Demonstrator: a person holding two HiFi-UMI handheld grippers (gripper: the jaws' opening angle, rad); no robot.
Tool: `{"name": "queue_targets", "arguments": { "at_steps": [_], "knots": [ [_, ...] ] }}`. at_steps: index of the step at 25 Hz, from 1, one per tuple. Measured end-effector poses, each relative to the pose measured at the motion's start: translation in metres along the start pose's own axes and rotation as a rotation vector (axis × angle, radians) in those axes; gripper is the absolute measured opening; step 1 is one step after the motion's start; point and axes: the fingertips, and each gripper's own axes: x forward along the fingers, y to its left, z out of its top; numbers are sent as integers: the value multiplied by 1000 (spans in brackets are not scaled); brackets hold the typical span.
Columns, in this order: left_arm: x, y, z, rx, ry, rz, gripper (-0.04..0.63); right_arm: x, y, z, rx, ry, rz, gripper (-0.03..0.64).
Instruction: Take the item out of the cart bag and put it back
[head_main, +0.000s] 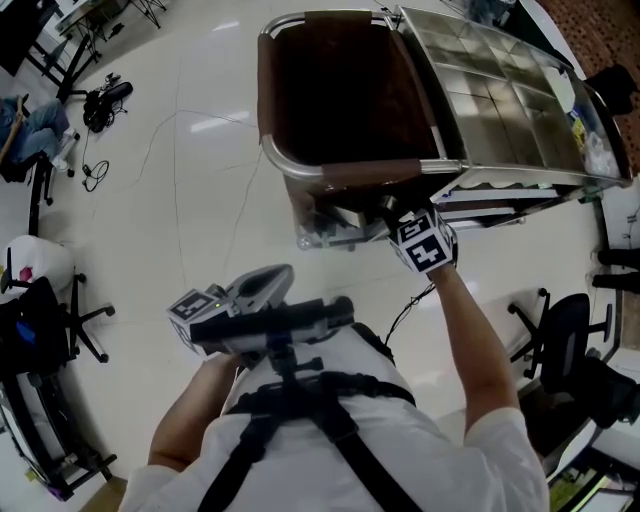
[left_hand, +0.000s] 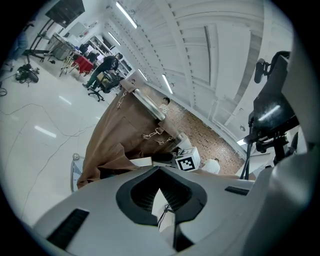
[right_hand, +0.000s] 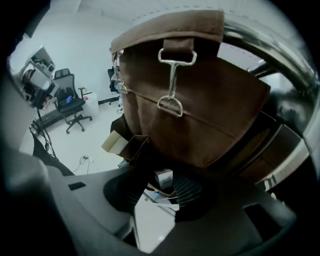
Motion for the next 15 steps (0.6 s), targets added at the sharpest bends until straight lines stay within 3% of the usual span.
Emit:
{"name": "queue_targets", "arguments": {
  "at_steps": [6,15],
  "knots": [
    [-3,1,-1,-5,-3,12,5,18,-1,-5,-127,86,-2,176],
    [-4,2,0,-3,-14,13,5,25,-1,-2,-236,202,9,176]
  ]
}}
